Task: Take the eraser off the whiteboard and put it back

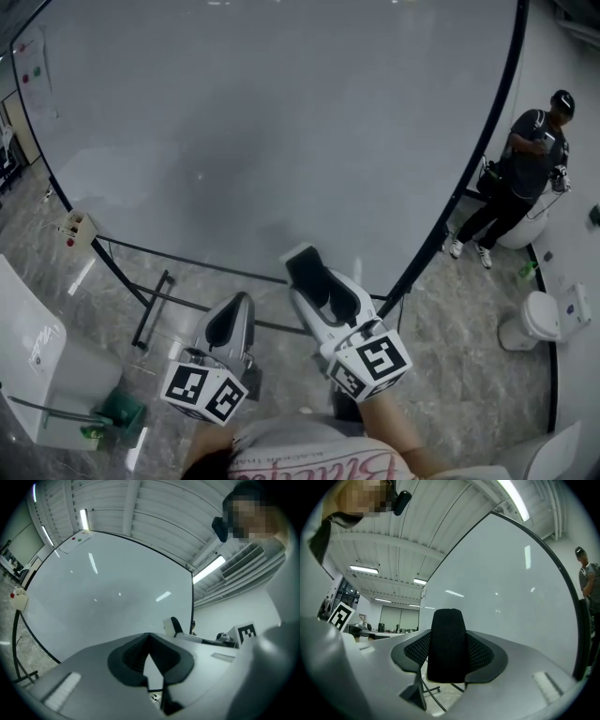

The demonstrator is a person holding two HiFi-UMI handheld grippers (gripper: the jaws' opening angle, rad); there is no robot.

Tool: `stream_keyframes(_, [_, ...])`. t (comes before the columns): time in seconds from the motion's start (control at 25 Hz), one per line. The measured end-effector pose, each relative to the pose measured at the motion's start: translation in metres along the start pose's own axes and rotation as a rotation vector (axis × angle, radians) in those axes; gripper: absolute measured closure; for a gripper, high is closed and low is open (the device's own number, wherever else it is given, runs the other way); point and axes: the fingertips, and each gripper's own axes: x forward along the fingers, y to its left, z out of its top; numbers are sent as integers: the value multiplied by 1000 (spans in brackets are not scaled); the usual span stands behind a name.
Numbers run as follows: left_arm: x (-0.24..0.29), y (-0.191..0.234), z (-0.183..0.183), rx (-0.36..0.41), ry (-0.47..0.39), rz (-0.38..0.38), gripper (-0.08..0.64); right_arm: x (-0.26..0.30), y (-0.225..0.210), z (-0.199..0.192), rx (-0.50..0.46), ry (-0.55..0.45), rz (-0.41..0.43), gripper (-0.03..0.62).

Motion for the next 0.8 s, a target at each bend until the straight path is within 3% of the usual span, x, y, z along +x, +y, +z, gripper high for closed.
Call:
stream_keyframes(0.52, [4, -4, -3, -8, 6, -16, 560, 2, 6, 7, -105, 6, 15, 364])
stream_keyframes(0.8, [3, -1, -2, -8, 1, -12, 560, 19, -4, 28, -303, 4, -89, 364])
